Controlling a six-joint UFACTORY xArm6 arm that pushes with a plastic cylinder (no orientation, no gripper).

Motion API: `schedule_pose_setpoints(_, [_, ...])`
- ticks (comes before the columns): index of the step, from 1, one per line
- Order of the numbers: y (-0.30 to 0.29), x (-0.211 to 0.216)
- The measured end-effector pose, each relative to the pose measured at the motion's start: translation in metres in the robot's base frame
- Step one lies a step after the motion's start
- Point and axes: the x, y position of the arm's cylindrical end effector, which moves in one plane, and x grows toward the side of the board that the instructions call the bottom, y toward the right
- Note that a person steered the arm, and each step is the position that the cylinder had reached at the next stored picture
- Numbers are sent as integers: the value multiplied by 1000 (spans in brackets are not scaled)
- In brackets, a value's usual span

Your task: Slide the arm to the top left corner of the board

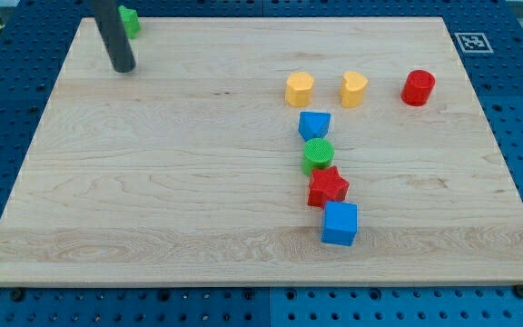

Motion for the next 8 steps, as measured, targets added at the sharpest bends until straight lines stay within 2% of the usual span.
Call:
schedule_pose_setpoints(1, [29, -16])
schedule_pose_setpoints(3, [39, -112])
schedule_pose_setpoints(5, [40, -118])
schedule_pose_setpoints(6, [36, -104])
schedule_pose_setpoints(8, [-18, -60])
